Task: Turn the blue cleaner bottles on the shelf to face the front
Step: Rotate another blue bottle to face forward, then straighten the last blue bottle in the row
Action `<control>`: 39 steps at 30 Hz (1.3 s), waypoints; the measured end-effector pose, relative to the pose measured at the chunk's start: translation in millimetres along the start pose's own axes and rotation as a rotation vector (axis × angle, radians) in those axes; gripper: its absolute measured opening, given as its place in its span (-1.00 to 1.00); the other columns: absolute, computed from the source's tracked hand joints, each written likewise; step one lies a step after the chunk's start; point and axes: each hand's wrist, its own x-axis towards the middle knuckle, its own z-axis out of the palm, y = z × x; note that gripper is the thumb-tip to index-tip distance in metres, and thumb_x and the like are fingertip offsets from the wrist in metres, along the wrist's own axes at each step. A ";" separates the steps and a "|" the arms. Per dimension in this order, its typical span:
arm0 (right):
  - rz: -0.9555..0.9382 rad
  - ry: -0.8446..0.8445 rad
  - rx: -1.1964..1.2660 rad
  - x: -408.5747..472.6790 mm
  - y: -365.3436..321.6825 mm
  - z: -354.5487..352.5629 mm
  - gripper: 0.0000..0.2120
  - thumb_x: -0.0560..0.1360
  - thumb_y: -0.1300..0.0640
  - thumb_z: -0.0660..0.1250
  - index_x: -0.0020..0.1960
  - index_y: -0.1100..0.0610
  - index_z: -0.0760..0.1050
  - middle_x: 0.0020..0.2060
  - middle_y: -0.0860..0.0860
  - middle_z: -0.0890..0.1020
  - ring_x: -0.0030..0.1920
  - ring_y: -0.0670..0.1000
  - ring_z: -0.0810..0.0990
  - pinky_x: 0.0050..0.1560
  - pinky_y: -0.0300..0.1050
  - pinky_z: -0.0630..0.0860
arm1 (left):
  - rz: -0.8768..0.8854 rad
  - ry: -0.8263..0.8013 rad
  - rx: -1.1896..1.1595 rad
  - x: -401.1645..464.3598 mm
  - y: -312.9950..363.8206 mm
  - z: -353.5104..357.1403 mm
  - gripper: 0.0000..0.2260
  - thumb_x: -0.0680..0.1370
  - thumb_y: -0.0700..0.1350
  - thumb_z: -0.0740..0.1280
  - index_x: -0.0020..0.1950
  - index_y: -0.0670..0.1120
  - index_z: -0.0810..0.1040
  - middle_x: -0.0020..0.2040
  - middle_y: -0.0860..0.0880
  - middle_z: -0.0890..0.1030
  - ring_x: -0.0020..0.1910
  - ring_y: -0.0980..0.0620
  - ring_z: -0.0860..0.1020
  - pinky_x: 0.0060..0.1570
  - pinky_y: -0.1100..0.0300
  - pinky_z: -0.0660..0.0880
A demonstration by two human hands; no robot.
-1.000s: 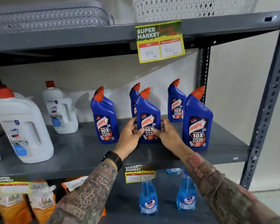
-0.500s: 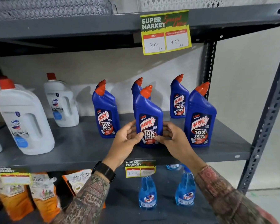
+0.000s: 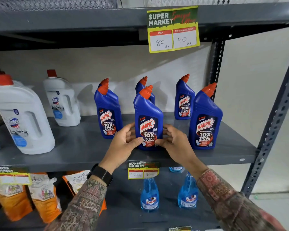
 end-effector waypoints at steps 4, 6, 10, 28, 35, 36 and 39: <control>-0.022 0.005 -0.038 -1.3 0.3 -1.2 -0.44 0.48 0.19 0.54 0.44 0.07 0.47 0.01 -0.32 0.61 0.05 -0.29 0.63 -0.08 -0.52 0.54 | 0.011 0.024 0.007 -2.0 0.0 1.3 -0.50 0.49 -0.06 0.53 0.36 0.25 0.47 0.25 0.17 0.71 0.24 0.12 0.67 0.19 0.14 0.62; -0.018 0.005 -0.036 -1.4 0.8 -0.3 -0.43 0.49 0.18 0.54 0.45 0.06 0.46 0.03 -0.29 0.62 0.08 -0.25 0.64 -0.06 -0.51 0.55 | 0.013 0.033 0.025 -2.1 0.2 1.9 -0.52 0.53 -0.11 0.52 0.35 0.26 0.47 0.24 0.18 0.71 0.23 0.14 0.67 0.17 0.18 0.63; 0.004 -0.002 -0.037 -4.6 -0.1 2.0 -0.43 0.51 0.15 0.51 0.48 0.02 0.43 0.04 -0.26 0.64 0.07 -0.27 0.66 -0.10 -0.49 0.56 | 0.015 0.047 0.038 -4.3 0.9 3.4 -0.50 0.55 -0.13 0.51 0.42 0.16 0.47 0.25 0.12 0.70 0.22 0.18 0.67 0.18 0.18 0.62; -0.075 0.194 0.001 -19.2 -76.0 149.5 -0.62 0.52 0.19 0.48 0.31 0.03 0.52 0.01 -0.15 0.64 -0.01 -0.18 0.64 0.01 -0.33 0.58 | -0.016 0.336 0.145 -7.8 -9.3 -133.1 -0.79 0.62 -0.20 0.40 0.17 0.08 0.64 0.00 0.06 0.74 0.01 0.08 0.72 0.07 0.03 0.68; 0.015 0.245 -0.006 61.2 -78.7 174.1 -0.43 0.55 0.28 0.41 0.51 0.11 0.32 0.23 -0.07 0.49 0.25 -0.07 0.53 0.09 -0.36 0.45 | -0.076 0.142 0.055 26.5 -17.8 -130.2 -0.50 0.65 -0.17 0.38 0.57 -0.01 0.34 0.19 0.12 0.60 0.05 0.32 0.60 -0.08 0.37 0.55; 0.017 0.215 0.024 65.8 -76.5 175.2 -0.44 0.55 0.30 0.40 0.50 0.09 0.33 0.24 -0.05 0.54 0.26 -0.02 0.57 0.11 -0.28 0.53 | -0.085 0.123 0.057 28.8 -18.4 -129.5 -0.50 0.66 -0.17 0.36 0.58 0.00 0.33 0.20 0.10 0.61 0.02 0.33 0.61 -0.15 0.41 0.57; 0.054 0.192 0.062 71.4 -69.5 174.5 -0.47 0.58 0.28 0.38 0.49 0.05 0.31 0.30 0.05 0.60 0.26 0.04 0.61 0.18 -0.06 0.60 | -0.095 0.120 0.087 31.7 -19.3 -127.1 -0.56 0.67 -0.19 0.35 0.54 -0.02 0.37 0.16 0.06 0.67 -0.09 0.36 0.66 -0.21 0.46 0.55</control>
